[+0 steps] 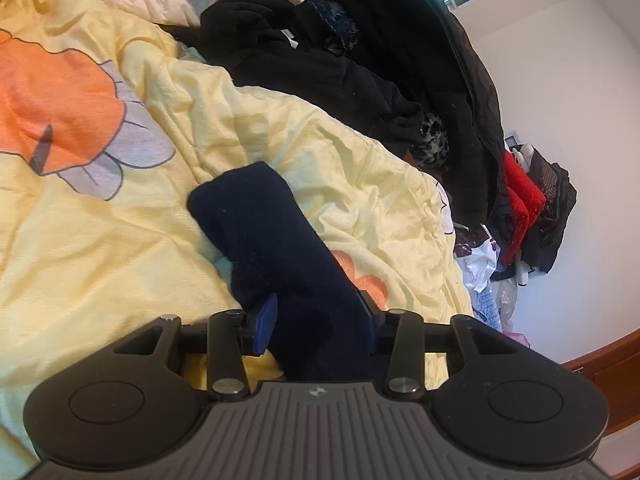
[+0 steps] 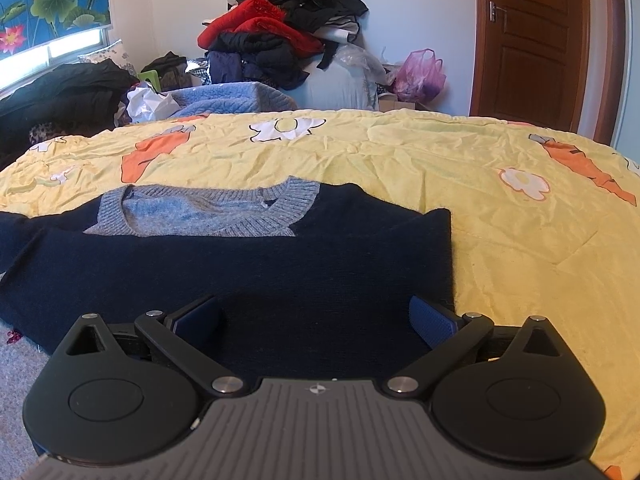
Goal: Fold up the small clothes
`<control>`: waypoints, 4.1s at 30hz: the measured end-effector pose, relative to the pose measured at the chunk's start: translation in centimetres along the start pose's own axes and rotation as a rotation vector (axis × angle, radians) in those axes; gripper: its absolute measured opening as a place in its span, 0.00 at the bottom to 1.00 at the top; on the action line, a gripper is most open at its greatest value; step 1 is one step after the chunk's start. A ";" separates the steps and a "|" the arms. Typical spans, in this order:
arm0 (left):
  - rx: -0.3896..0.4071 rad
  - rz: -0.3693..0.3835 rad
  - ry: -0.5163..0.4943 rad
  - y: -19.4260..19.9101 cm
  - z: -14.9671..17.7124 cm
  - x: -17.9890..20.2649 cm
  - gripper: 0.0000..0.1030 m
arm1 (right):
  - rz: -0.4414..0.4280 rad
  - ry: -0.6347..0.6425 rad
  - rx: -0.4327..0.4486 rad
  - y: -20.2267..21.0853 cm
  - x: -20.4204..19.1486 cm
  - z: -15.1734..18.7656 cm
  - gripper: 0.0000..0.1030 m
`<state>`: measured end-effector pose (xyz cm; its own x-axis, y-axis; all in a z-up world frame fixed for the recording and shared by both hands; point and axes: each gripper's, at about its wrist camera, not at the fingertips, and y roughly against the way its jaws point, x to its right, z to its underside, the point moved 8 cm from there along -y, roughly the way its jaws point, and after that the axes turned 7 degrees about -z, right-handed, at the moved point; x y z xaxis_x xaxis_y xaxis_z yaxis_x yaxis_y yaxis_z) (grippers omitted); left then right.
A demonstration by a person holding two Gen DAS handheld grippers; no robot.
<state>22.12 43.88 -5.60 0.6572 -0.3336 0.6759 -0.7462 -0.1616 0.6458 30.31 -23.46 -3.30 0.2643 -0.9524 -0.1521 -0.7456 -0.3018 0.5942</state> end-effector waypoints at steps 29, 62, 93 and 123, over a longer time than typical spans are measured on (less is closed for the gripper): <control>0.352 -0.064 -0.698 7.2 7.2 12.7 0.03 | -0.015 -0.017 0.010 0.2 0.1 -0.1 1.00; -0.078 0.206 -0.943 11.2 34.4 11.0 0.91 | -0.256 -0.278 0.001 3.2 -1.9 -1.3 0.96; -0.070 0.205 -1.004 11.1 35.2 11.0 1.00 | -0.166 -0.262 -0.123 3.5 2.4 -4.1 0.19; -0.002 0.160 -1.254 6.2 36.8 20.1 1.00 | -0.100 -0.246 0.092 7.9 6.1 -2.9 0.40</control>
<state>26.80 1.97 -1.11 0.0074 -0.9985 -0.0533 -0.8069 -0.0375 0.5895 27.84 -31.55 2.78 0.1911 -0.8964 -0.3999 -0.7788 -0.3864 0.4941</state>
